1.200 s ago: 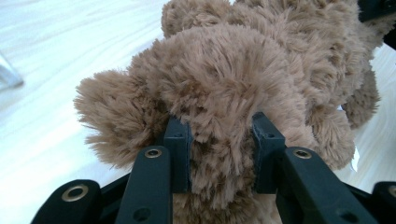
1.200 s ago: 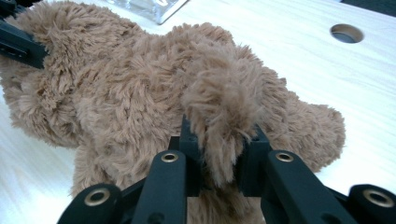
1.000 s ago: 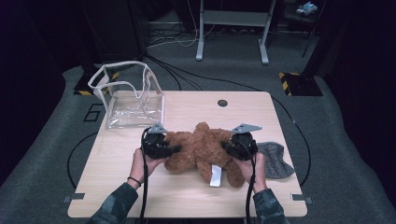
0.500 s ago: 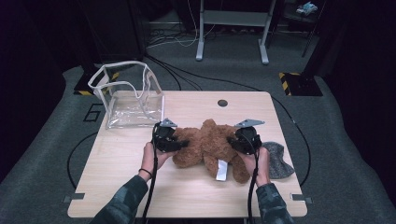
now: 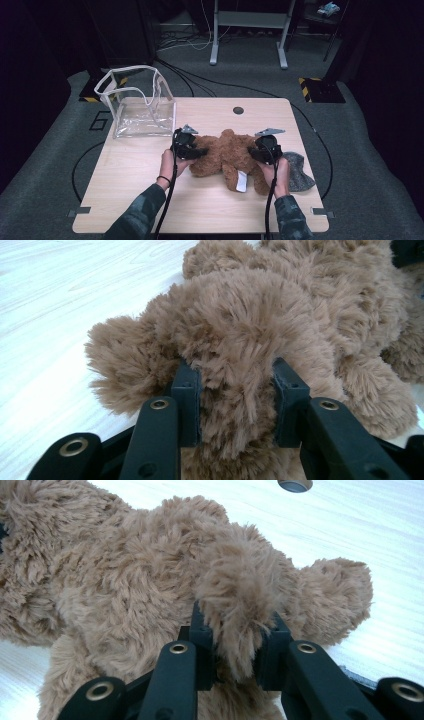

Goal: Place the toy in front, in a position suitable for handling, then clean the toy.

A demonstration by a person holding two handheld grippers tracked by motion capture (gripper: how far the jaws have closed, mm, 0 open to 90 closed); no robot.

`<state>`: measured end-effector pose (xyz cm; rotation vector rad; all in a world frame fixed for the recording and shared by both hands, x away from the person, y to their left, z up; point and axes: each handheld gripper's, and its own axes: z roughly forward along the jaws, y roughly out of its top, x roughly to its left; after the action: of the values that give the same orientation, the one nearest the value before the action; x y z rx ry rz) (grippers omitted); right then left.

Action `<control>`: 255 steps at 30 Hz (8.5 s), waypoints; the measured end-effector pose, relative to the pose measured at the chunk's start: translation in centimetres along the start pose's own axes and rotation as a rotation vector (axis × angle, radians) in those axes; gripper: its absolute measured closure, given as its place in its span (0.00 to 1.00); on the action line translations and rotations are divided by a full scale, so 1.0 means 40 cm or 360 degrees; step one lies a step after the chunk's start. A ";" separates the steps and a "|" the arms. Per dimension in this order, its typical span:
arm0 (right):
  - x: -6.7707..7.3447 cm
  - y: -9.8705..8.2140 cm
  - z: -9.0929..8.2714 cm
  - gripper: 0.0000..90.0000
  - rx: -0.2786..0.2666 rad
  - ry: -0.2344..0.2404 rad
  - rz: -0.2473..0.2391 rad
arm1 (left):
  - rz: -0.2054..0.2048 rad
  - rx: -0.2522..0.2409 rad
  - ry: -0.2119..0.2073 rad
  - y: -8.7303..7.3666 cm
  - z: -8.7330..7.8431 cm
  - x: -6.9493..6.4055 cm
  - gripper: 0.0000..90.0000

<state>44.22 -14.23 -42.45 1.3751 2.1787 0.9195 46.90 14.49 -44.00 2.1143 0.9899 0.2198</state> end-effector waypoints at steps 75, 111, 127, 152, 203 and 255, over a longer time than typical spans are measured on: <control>-0.211 -0.291 -0.001 0.24 0.0223 -0.0350 0.0345 | -0.0229 -0.0052 0.0599 -0.410 -0.118 0.114 0.01; -0.223 -0.203 -0.106 0.81 0.0031 -0.0263 0.0347 | -0.0234 -0.0050 0.0611 -0.401 -0.107 0.115 0.00; -0.190 -0.112 -0.173 0.81 -0.0096 -0.0189 0.0272 | -0.0237 -0.0049 0.0604 -0.398 -0.105 0.114 0.00; -0.016 0.059 -0.161 0.80 -0.0189 -0.0003 0.0021 | -0.0263 -0.0060 0.0633 -0.393 -0.096 0.107 0.00; 0.282 0.082 0.027 0.79 0.0021 0.0368 -0.0267 | -0.0231 -0.0045 0.0602 -0.386 -0.092 0.112 0.00; 0.203 0.224 0.049 0.78 0.0042 0.0276 -0.0074 | -0.0219 -0.0035 0.0604 -0.386 -0.094 0.112 0.00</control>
<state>47.65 -3.62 -37.37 1.2940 2.3479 1.0305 39.34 25.96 -53.14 2.0142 1.3395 0.5751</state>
